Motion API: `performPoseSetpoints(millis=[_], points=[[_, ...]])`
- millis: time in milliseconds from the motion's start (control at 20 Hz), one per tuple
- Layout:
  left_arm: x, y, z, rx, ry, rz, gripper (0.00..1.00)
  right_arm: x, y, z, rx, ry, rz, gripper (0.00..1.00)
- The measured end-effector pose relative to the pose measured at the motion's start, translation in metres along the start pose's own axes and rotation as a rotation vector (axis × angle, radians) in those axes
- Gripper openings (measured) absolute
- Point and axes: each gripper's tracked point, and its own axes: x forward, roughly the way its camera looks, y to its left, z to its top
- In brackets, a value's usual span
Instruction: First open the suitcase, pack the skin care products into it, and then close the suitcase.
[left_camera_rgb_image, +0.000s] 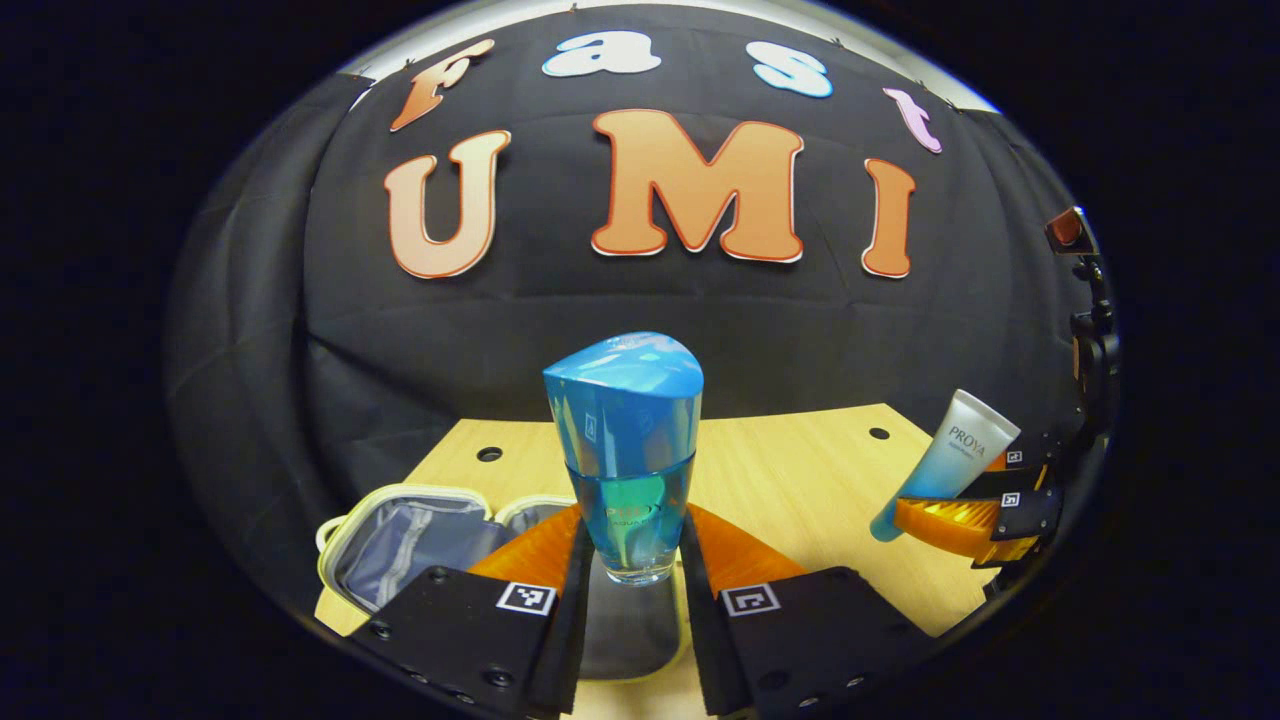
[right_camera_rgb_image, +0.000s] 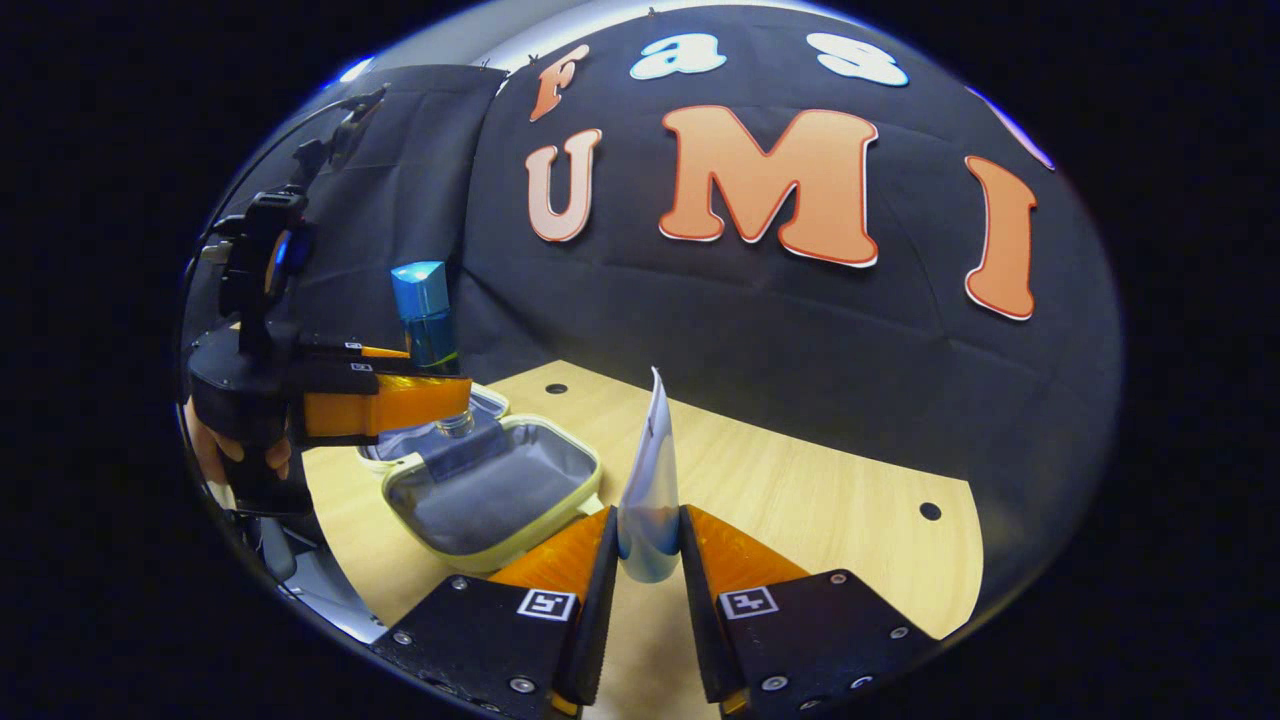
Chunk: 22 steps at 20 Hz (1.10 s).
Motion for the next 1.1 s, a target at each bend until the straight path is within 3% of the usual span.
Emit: performPoseSetpoints(millis=[150,350,600,850,1100], points=[[-0.003,0.027,0.0,-0.04,0.02,-0.005,0.46,0.001,0.03,0.012,0.025,-0.015,0.014,0.38],[-0.003,0.06,-0.003,-0.016,0.05,-0.031,0.47,0.012,0.056,0.027,0.039,-0.035,0.005,0.38],[0.013,0.077,-0.026,-0.018,0.129,-0.121,0.46,0.027,0.077,0.035,0.031,-0.031,-0.041,0.38],[0.035,0.078,-0.081,-0.023,0.289,-0.253,0.46,0.039,0.094,0.021,0.061,0.011,-0.117,0.38],[0.048,0.069,-0.11,0.013,0.423,-0.324,0.46,0.036,0.11,0.002,0.121,0.064,-0.187,0.38]])
